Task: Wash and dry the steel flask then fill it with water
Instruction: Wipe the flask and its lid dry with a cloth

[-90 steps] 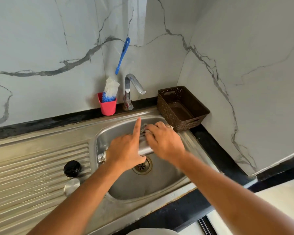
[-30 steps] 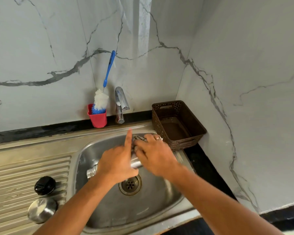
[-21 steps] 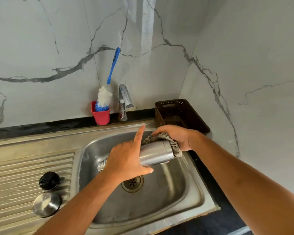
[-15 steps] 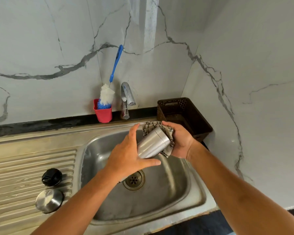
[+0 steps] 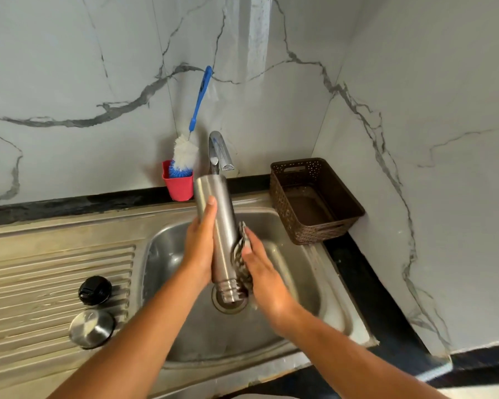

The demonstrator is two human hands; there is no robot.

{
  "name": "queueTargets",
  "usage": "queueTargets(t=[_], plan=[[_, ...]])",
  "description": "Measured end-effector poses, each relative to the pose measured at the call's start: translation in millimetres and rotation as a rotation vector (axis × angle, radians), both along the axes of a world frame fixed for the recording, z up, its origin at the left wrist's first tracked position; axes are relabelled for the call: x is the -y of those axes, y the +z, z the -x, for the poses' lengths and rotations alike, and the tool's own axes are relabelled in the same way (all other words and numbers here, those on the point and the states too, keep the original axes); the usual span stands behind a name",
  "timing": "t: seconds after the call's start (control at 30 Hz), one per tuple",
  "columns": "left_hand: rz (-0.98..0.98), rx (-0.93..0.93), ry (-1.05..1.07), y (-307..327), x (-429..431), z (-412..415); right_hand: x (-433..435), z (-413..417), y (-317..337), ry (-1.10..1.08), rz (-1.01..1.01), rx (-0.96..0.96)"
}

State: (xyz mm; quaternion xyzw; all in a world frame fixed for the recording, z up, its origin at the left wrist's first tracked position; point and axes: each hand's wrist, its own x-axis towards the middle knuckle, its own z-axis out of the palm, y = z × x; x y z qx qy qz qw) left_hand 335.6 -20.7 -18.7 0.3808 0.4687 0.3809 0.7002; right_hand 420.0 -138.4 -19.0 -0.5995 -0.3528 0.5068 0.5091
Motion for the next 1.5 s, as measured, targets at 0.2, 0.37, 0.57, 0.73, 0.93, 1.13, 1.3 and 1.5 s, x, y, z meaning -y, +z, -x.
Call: queueTargets(t=[0.2, 0.37, 0.57, 0.73, 0.93, 1.13, 1.3, 1.5], plan=[[0.14, 0.083, -0.006, -4, 4, -8, -22, -4, 10, -0.081, -0.07, 0.151], [0.165, 0.06, 0.117, -20, 4, -13, -28, 0, 3, -0.059, -0.034, 0.359], [0.36, 0.039, 0.215, -61, -32, 9, 12, 24, -10, 0.224, -0.066, 0.961], [0.37, -0.008, 0.14, -35, -19, 14, -13, 8, 6, -0.004, 0.397, -0.24], [-0.463, -0.402, -0.128, -28, -16, 46, -14, 7, 42, -0.046, 0.437, -0.478], [-1.453, -0.767, -0.485, -6, -26, 103, -17, -3, 52, 0.013, 0.476, -0.479], [-1.463, -0.919, -0.658, -1, -30, 115, -29, 13, 58, -0.12, 0.344, -0.537], [-0.991, -0.806, -0.753, -4, -1, 115, -32, 44, 49, -0.417, 0.083, -0.5]])
